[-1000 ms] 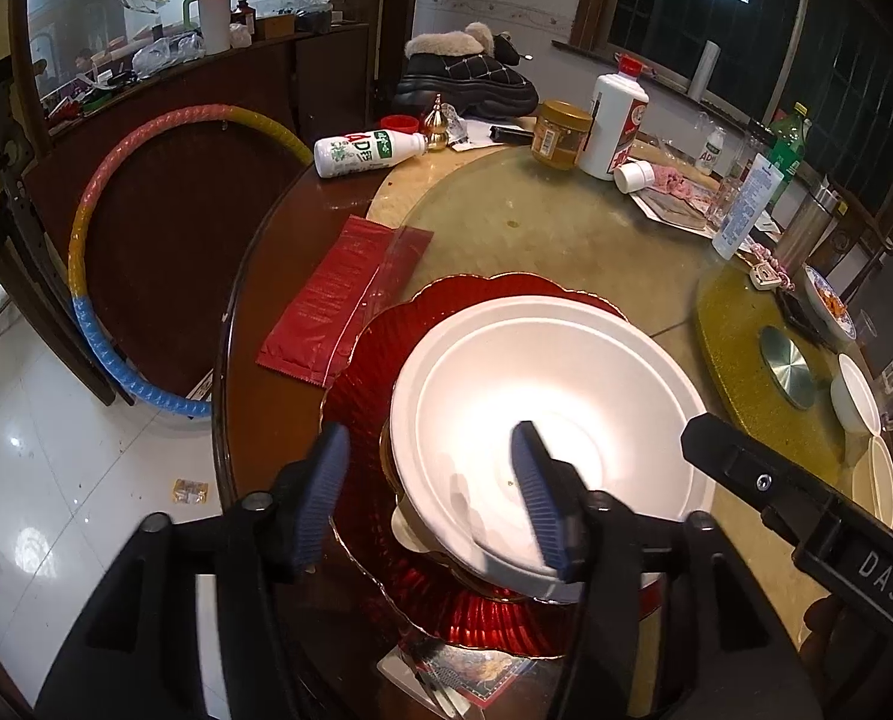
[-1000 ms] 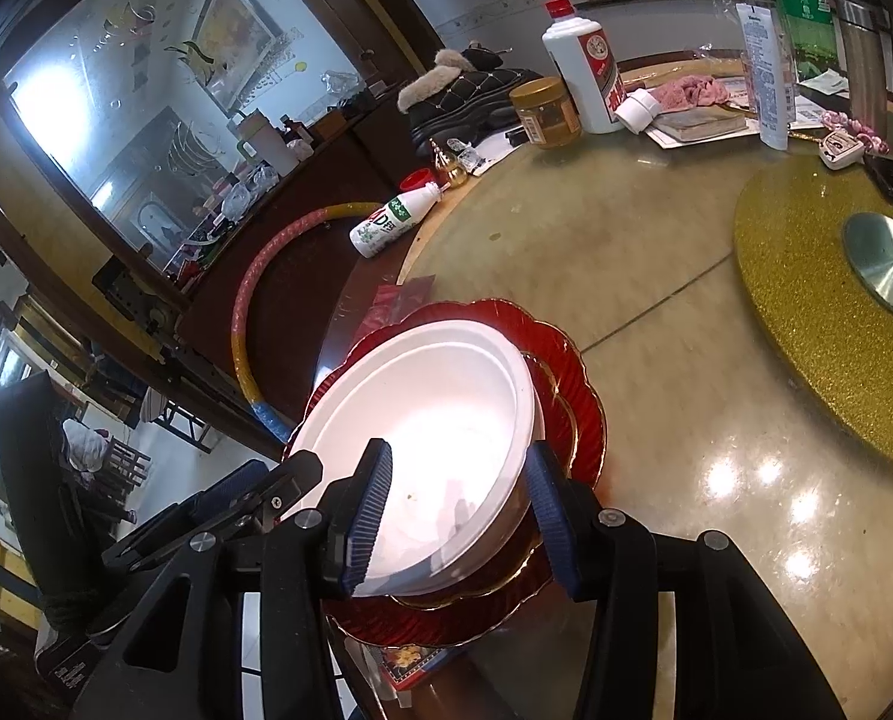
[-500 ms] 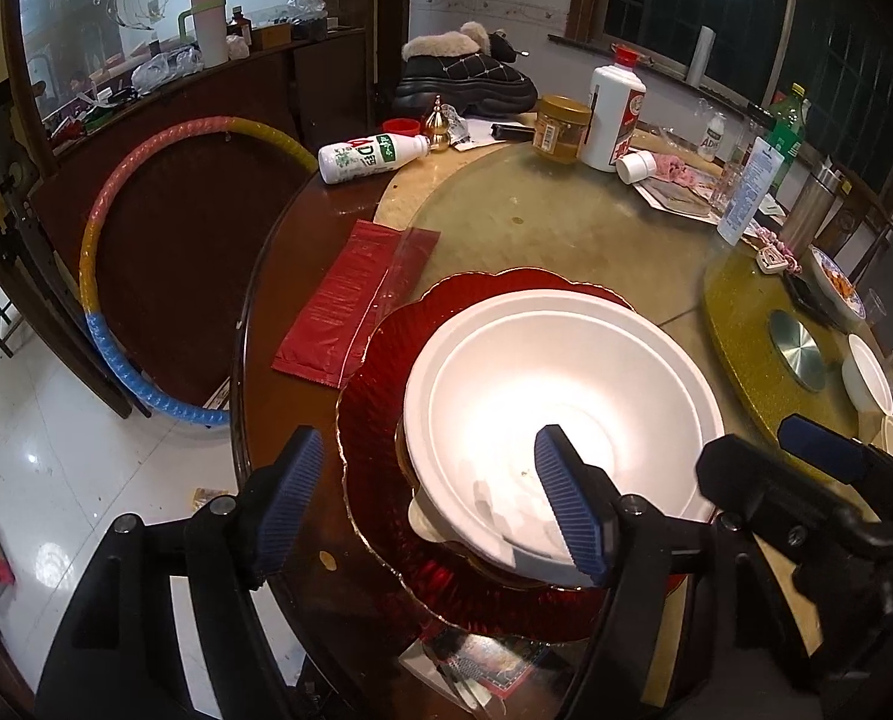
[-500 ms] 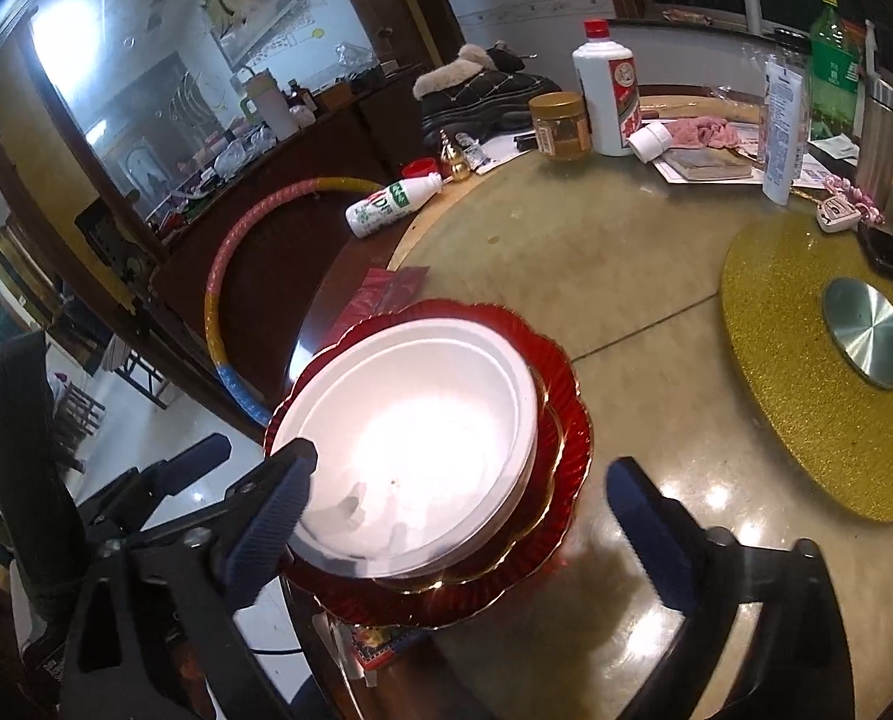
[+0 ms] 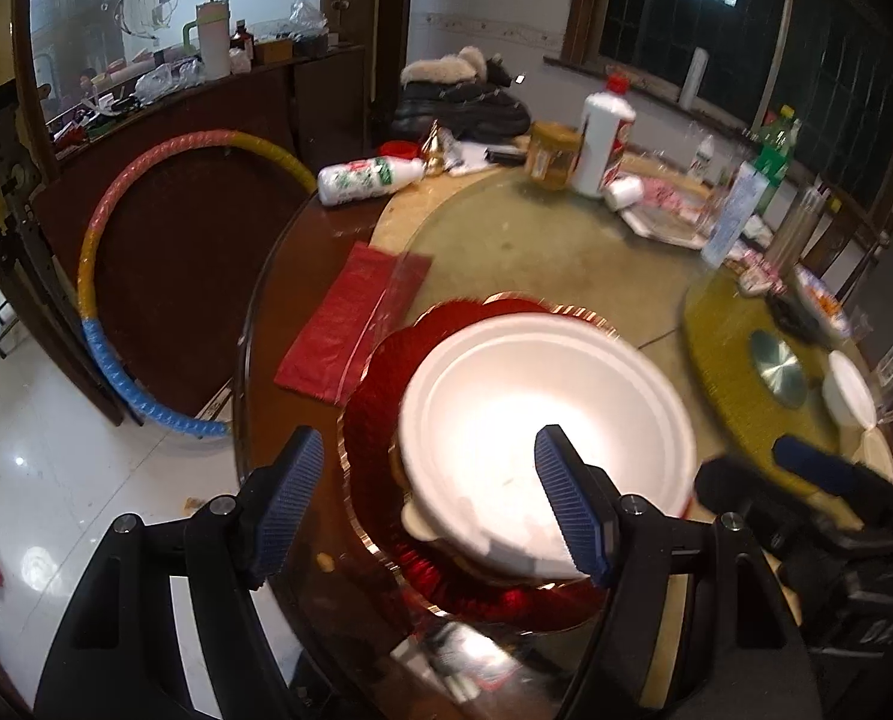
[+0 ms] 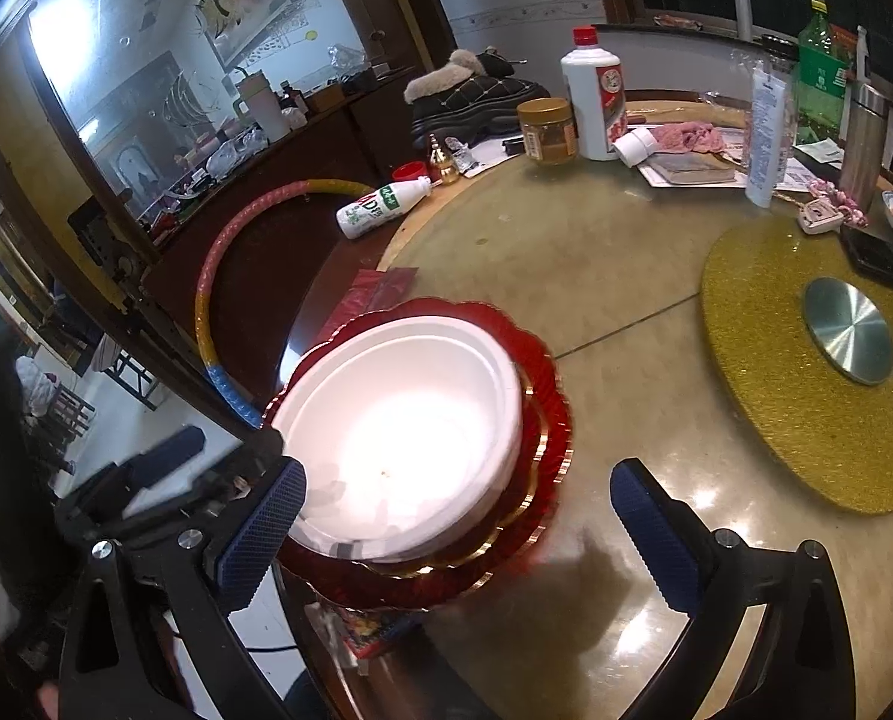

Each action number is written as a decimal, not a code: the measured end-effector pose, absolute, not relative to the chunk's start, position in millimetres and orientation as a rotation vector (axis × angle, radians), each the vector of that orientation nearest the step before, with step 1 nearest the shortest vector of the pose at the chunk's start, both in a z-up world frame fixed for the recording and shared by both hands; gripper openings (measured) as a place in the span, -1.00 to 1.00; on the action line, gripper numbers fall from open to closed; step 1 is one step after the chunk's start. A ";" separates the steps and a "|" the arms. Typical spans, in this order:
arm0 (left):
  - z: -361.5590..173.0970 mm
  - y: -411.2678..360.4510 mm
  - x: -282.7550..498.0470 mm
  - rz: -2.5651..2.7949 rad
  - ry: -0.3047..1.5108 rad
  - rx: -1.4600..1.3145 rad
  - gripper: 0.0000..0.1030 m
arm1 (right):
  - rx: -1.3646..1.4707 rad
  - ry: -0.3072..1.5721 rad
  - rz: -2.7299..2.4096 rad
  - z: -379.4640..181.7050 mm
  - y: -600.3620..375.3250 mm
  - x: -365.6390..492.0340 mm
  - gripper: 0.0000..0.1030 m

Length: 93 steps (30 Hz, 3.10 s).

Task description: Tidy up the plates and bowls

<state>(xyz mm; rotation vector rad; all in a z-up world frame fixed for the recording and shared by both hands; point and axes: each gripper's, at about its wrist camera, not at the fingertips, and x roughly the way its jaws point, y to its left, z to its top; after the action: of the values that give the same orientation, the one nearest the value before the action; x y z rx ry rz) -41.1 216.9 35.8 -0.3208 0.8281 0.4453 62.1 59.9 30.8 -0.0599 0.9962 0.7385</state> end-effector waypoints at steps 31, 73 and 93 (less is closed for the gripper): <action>7.9 -107.0 254.1 -0.151 1.084 -0.342 0.55 | 0.236 1.204 0.060 4.3 -341.3 315.0 0.17; -23.4 -52.8 153.5 -0.037 1.081 -0.118 -0.69 | 0.134 1.156 0.208 -15.9 -206.7 194.1 -0.80; -31.5 -73.0 88.5 -0.172 1.026 -0.057 -0.69 | 0.171 1.066 0.066 -21.2 -224.7 93.4 -0.77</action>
<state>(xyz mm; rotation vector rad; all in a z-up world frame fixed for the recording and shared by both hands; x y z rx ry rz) 88.5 -73.0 -31.5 -0.0571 1.0260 -0.1717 93.4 -224.7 -21.2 0.1708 1.0656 0.0656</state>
